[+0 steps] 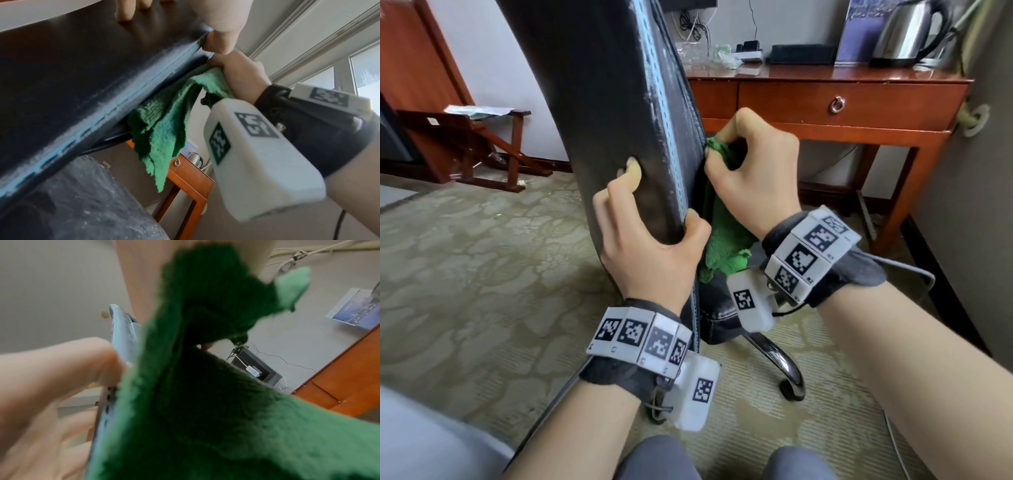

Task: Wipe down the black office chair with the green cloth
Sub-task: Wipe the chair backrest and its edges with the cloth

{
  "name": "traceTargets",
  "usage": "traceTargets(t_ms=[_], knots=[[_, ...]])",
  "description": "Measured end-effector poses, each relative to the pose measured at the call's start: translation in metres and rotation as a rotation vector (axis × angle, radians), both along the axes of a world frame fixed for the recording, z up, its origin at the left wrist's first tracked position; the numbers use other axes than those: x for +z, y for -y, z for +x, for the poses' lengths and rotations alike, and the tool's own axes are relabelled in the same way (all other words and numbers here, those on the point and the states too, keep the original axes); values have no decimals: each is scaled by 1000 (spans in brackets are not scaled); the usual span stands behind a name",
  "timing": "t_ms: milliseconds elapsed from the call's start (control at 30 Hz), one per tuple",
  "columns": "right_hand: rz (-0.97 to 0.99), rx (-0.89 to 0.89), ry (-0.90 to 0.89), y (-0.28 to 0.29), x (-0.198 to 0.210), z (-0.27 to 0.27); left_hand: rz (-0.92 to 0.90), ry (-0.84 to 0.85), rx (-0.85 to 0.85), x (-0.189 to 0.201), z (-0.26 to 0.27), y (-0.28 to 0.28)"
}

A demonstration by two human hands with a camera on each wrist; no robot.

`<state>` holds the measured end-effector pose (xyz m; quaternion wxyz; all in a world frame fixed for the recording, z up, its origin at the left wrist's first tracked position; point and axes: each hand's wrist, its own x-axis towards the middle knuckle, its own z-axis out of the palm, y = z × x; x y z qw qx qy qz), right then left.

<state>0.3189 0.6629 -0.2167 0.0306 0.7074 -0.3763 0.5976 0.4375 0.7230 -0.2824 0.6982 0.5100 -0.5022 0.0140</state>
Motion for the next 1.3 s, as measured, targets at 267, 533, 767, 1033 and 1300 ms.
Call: traceTargets(t_ms=[267, 533, 767, 1033, 1300], knots=[[-35, 48, -70, -9, -43, -12, 29, 3, 18, 4, -1, -2], [-120, 43, -75, -6, 8, -3, 101, 19, 61, 22, -5, -6], [-381, 122, -116, -4, 90, 18, 141, 54, 67, 21, -7, -7], [-251, 143, -145, 5, 65, 5, 108, 66, 34, 19, 2, -4], [-113, 178, -129, 5, 18, -1, 94, 51, 15, 21, 13, -6]])
